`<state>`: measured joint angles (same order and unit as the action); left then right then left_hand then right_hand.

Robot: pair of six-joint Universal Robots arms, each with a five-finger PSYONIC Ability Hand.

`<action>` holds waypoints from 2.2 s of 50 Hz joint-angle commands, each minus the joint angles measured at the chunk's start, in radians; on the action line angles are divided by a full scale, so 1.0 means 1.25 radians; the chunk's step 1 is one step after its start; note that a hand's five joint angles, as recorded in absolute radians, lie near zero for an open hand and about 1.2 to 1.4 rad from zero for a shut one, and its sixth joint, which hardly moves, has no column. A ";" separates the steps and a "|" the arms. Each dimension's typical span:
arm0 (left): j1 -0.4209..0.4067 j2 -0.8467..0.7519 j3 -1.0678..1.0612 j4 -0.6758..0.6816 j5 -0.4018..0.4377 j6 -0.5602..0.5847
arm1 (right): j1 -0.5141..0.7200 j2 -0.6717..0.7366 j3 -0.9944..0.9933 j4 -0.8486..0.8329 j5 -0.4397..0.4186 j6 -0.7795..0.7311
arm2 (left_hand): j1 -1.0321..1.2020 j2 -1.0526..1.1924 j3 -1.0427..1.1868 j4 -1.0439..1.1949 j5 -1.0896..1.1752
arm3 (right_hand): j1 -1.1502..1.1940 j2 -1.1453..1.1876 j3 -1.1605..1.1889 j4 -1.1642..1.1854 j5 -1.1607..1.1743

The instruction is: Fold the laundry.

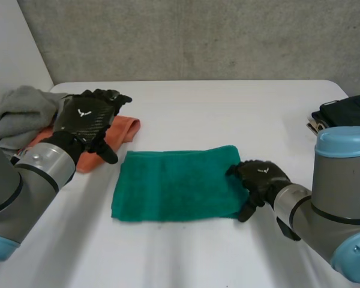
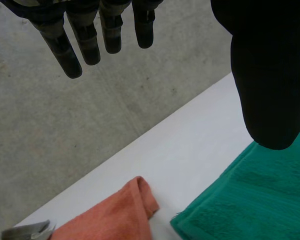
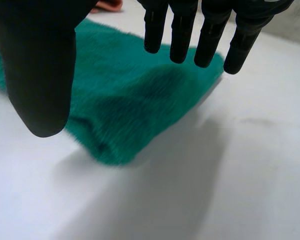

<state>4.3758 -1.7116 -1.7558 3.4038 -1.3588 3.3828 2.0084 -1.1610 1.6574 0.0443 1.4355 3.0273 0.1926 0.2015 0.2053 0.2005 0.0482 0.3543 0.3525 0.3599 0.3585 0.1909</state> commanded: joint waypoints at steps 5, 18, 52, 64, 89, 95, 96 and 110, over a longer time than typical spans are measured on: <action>-0.013 0.003 -0.002 0.003 -0.003 0.002 | 0.005 0.038 0.015 -0.059 -0.016 -0.019 | -0.014 -0.022 -0.025 -0.021 -0.039 | 0.262 0.264 0.258 0.259 0.253; -0.019 0.016 -0.004 0.003 -0.003 0.001 | -0.062 -0.106 0.111 -0.164 0.113 -0.245 | -0.014 -0.022 -0.025 -0.021 -0.039 | 0.834 0.835 0.829 0.830 0.825; -0.061 0.033 0.006 -0.001 -0.075 -0.018 | 0.183 -0.068 -0.015 -0.227 -0.006 -0.254 | -0.014 -0.022 -0.025 -0.021 -0.039 | -0.144 -0.142 -0.148 -0.147 -0.153; -0.277 -0.142 0.148 -0.114 -0.210 -0.025 | 0.041 0.029 -0.200 0.093 -0.079 0.071 | -0.014 -0.022 -0.025 -0.021 -0.039 | -0.144 -0.142 -0.148 -0.147 -0.153; -0.250 -0.346 0.277 -0.299 -0.273 -0.063 | 0.023 0.205 -0.341 0.233 -0.048 -0.135 | -0.014 -0.022 -0.025 -0.021 -0.039 | -0.144 -0.142 -0.148 -0.147 -0.153; -0.212 -0.253 0.246 -0.301 -0.219 -0.022 | 0.051 0.093 -0.279 0.157 0.028 -0.256 | -0.014 -0.022 -0.025 -0.021 -0.039 | -0.144 -0.142 -0.148 -0.147 -0.153; -0.209 -0.237 0.241 -0.299 -0.205 -0.019 | 0.059 0.077 -0.266 0.143 0.036 -0.270 | -0.014 -0.022 -0.025 -0.021 -0.039 | -0.144 -0.142 -0.148 -0.147 -0.153; -0.122 0.001 0.262 -0.260 0.177 -0.127 | 0.256 -0.116 0.141 -0.191 0.058 -0.397 | -0.014 -0.022 -0.025 -0.021 -0.039 | -0.144 -0.142 -0.148 -0.147 -0.153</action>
<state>4.1761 -1.7756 -1.4658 3.0716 -1.3734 3.3092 2.2378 -1.2751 1.6521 -0.0493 1.5101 2.5310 0.1926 0.2015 0.2053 0.2005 0.0485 0.2072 0.2085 0.2052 0.2037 0.0458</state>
